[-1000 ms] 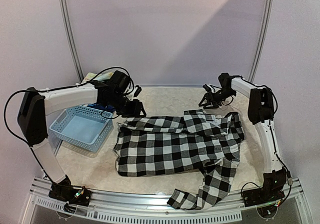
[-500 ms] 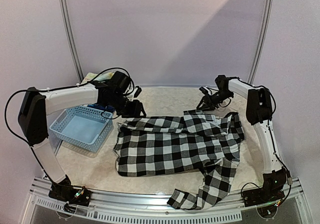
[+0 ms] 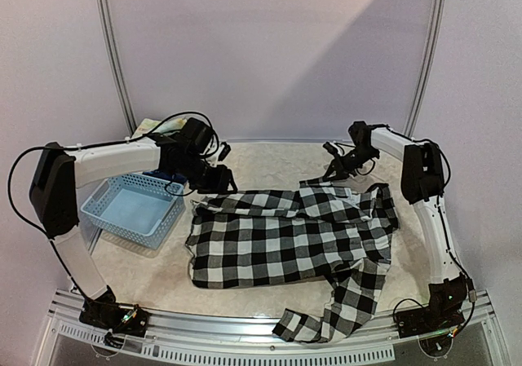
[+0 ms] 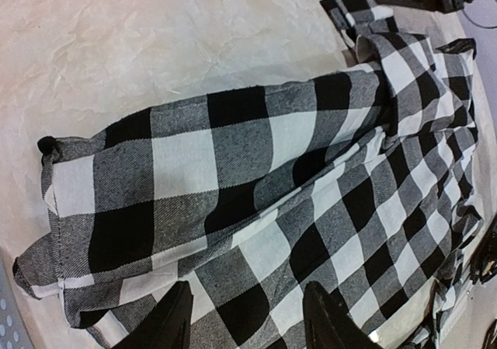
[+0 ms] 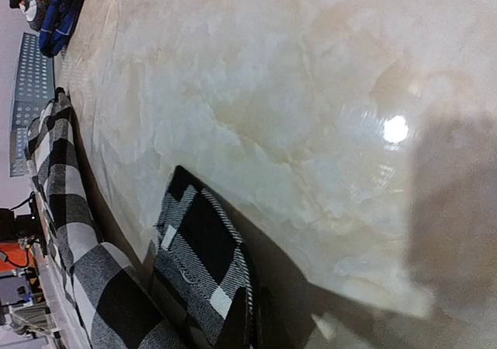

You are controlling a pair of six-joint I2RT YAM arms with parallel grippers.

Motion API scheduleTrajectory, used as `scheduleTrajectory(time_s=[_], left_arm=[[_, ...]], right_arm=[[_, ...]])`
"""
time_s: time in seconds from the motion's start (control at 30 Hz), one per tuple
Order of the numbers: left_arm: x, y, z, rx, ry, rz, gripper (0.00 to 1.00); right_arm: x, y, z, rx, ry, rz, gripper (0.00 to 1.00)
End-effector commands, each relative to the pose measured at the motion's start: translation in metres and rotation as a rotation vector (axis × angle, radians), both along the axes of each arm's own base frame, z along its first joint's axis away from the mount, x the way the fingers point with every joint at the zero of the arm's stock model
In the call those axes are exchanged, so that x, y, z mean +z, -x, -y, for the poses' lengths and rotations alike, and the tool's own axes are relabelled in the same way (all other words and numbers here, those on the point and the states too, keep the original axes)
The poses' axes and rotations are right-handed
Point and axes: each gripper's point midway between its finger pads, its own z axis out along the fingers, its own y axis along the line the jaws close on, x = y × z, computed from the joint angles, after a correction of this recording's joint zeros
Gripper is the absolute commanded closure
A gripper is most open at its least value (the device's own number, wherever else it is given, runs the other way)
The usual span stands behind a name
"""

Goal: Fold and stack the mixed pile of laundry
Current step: Adjust the 1/3-folded tank top at the center of the board.

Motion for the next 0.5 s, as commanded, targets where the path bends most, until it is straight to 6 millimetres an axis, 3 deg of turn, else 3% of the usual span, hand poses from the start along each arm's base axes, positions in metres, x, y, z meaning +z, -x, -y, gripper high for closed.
scheduleTrajectory(time_s=[0.0, 0.13, 0.27, 0.47], left_arm=[[-0.001, 0.010, -0.004, -0.009, -0.020, 0.002, 0.51], [0.001, 0.012, -0.007, -0.006, -0.020, 0.006, 0.51], [0.005, 0.015, -0.010, -0.006, -0.022, 0.015, 0.51], [0.009, 0.019, -0.019, -0.020, -0.063, 0.035, 0.51]], right_arm=[[0.118, -0.043, 0.002, -0.003, -0.013, 0.392, 1.00], [0.197, -0.060, 0.005, -0.033, -0.041, 0.628, 1.00], [0.260, -0.068, 0.008, -0.070, -0.063, 0.810, 1.00], [0.331, -0.065, 0.013, -0.102, -0.085, 0.999, 1.00]])
